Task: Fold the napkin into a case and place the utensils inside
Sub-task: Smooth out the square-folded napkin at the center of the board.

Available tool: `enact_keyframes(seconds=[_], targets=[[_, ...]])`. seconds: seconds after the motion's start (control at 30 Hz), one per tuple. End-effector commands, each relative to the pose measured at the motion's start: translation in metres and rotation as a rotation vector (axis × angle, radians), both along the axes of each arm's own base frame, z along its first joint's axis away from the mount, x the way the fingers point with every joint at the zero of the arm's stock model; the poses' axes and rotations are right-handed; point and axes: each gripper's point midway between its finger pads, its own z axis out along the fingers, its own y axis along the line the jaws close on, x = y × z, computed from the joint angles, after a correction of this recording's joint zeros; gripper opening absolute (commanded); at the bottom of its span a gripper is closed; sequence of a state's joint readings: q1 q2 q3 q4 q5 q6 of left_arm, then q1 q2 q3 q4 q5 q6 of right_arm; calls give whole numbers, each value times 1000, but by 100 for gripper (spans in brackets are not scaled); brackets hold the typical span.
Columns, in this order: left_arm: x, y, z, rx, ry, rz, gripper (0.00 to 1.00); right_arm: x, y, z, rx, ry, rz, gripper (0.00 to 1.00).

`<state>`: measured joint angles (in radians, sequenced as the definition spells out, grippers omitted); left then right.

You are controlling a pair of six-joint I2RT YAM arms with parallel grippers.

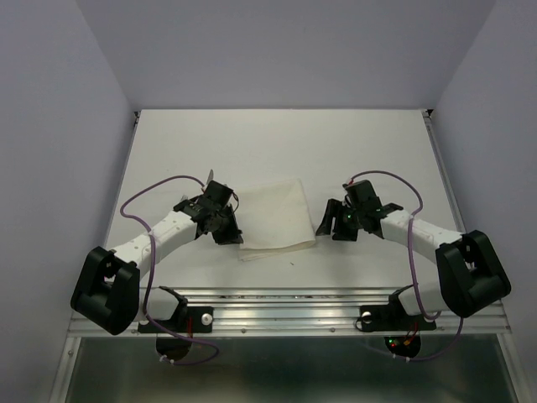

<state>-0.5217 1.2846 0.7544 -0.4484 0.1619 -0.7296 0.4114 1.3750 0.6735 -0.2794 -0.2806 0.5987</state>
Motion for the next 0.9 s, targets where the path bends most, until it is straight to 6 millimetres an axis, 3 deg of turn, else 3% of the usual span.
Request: enact_keyframes(seconds=[0.0,0.47,0.7,0.87], targets=[[7,2,11,8,-35,2,0,4,9,5,42,-29,44,66],[9,4,12,26,-30,2,0,-1,31,12,147,-40,167,62],[8,6,12,35,-30,2,0,-2,29,-7,107,9,150,59],[7,10,12,40,-30,6,0,-2,39,-13,118,22,173,58]])
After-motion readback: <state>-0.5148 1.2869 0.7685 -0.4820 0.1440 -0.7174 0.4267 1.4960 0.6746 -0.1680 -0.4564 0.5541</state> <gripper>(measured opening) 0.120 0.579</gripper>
